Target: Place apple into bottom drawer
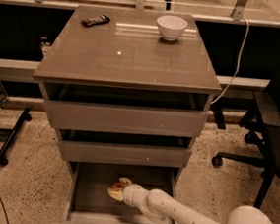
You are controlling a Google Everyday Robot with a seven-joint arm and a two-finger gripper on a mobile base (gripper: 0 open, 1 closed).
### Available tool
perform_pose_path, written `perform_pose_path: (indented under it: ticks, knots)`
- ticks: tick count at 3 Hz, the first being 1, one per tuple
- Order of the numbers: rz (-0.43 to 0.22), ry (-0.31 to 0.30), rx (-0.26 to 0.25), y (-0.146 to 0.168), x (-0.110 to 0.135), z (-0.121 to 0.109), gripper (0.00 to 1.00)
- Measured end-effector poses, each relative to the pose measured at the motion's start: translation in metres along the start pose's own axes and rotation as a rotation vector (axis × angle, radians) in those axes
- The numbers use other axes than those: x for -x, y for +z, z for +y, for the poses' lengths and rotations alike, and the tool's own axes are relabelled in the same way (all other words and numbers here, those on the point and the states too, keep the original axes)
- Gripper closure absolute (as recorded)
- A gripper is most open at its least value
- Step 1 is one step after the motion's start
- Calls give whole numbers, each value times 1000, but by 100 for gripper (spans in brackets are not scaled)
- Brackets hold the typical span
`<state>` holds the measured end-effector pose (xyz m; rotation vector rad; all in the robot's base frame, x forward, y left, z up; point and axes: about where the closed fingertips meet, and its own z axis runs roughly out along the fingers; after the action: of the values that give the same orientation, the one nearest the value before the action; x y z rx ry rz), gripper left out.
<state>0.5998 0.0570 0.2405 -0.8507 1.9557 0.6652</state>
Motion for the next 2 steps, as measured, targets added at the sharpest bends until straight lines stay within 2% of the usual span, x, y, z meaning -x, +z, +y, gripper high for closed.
perform_pose_path:
  ticks: [1,2]
  knots:
    - [6,13,-15,17,-23,-8,100]
    - [22,29,-21,31,-45,-13,85]
